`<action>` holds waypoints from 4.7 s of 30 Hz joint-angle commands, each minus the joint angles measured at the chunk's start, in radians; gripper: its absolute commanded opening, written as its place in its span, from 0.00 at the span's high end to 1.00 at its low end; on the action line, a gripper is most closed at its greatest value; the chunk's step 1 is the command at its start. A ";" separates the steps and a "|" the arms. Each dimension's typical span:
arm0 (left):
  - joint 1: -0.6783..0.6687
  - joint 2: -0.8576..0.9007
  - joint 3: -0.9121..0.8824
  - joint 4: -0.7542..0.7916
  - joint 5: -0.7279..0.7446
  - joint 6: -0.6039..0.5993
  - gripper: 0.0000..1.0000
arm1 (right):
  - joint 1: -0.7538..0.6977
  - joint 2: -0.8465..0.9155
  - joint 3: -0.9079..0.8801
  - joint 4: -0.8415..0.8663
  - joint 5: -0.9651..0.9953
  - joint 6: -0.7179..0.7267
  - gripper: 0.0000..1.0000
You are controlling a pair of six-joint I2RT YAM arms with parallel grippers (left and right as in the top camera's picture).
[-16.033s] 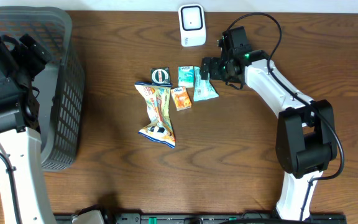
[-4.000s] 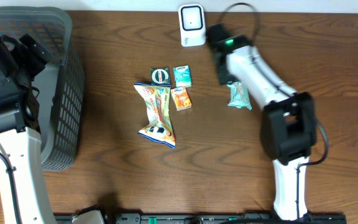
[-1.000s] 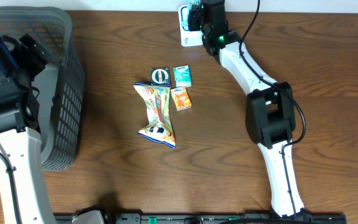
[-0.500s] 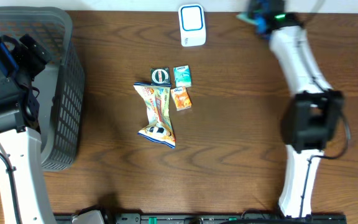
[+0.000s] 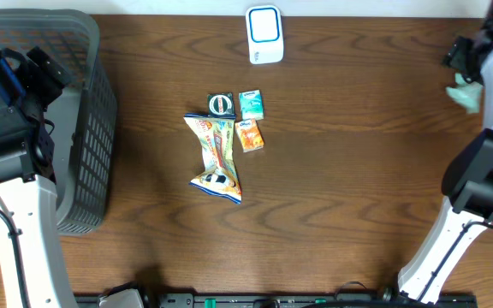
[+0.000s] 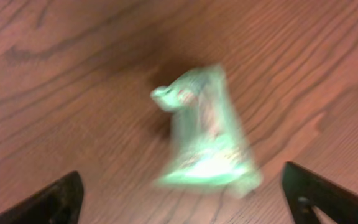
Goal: Scan the item barcode
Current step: 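Carry the pack to the far right and drop it on the table, then move the right gripper to the second light-green pack near the scanner, then grasp the second light-green pack and pull it right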
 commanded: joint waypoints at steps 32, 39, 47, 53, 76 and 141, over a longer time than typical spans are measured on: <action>0.005 0.000 0.016 0.000 -0.002 0.010 0.02 | 0.734 0.014 -0.009 0.008 -0.401 0.127 0.42; 0.005 0.000 0.016 0.000 -0.003 0.010 0.02 | 0.808 0.067 -0.009 0.025 -0.293 0.211 0.43; 0.005 0.000 0.016 0.000 -0.003 0.010 0.02 | 0.766 0.140 -0.009 0.010 -0.363 0.211 0.47; 0.005 0.000 0.016 0.000 -0.003 0.010 0.02 | 0.732 0.176 -0.009 0.010 -0.480 0.190 0.53; 0.005 0.000 0.016 0.000 -0.003 0.010 0.02 | 0.666 0.253 -0.008 -0.128 -0.713 0.096 0.99; 0.005 0.000 0.016 0.000 -0.003 0.010 0.02 | 0.418 0.132 -0.008 -0.555 -1.669 -0.895 0.99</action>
